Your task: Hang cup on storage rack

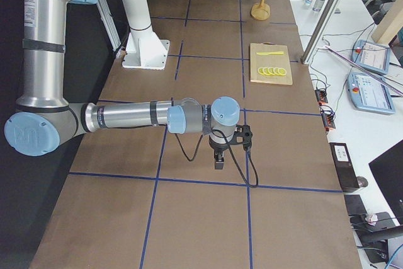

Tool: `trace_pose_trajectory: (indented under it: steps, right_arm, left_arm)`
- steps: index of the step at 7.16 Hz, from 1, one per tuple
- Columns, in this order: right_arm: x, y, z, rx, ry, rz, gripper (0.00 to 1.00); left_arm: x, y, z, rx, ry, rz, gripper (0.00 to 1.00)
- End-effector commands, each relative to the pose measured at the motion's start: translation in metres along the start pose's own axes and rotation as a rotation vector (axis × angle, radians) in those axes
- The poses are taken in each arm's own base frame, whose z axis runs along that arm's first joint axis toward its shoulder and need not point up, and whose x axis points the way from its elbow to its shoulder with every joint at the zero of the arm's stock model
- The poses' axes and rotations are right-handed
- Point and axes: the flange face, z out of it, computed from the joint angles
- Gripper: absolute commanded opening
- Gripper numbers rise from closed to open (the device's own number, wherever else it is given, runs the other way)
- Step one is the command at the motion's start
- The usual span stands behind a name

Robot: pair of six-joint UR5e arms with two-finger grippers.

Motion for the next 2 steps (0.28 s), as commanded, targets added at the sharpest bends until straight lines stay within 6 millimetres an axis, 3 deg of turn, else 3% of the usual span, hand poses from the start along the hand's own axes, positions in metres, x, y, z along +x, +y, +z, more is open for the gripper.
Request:
trace_pose_trajectory:
  steps: [1,2]
  right_arm:
    - [-0.0005,0.0004,-0.0003,0.0,-0.002,-0.001,1.0]
    - [0.0006,0.0005,0.0007,-0.002,-0.002,0.001,1.0]
  left_arm:
    - [0.0059,-0.0045,-0.0057,0.011,-0.001,0.012,1.0]
    - [0.0062,-0.0058,-0.0061,0.012,-0.001,0.013,1.0]
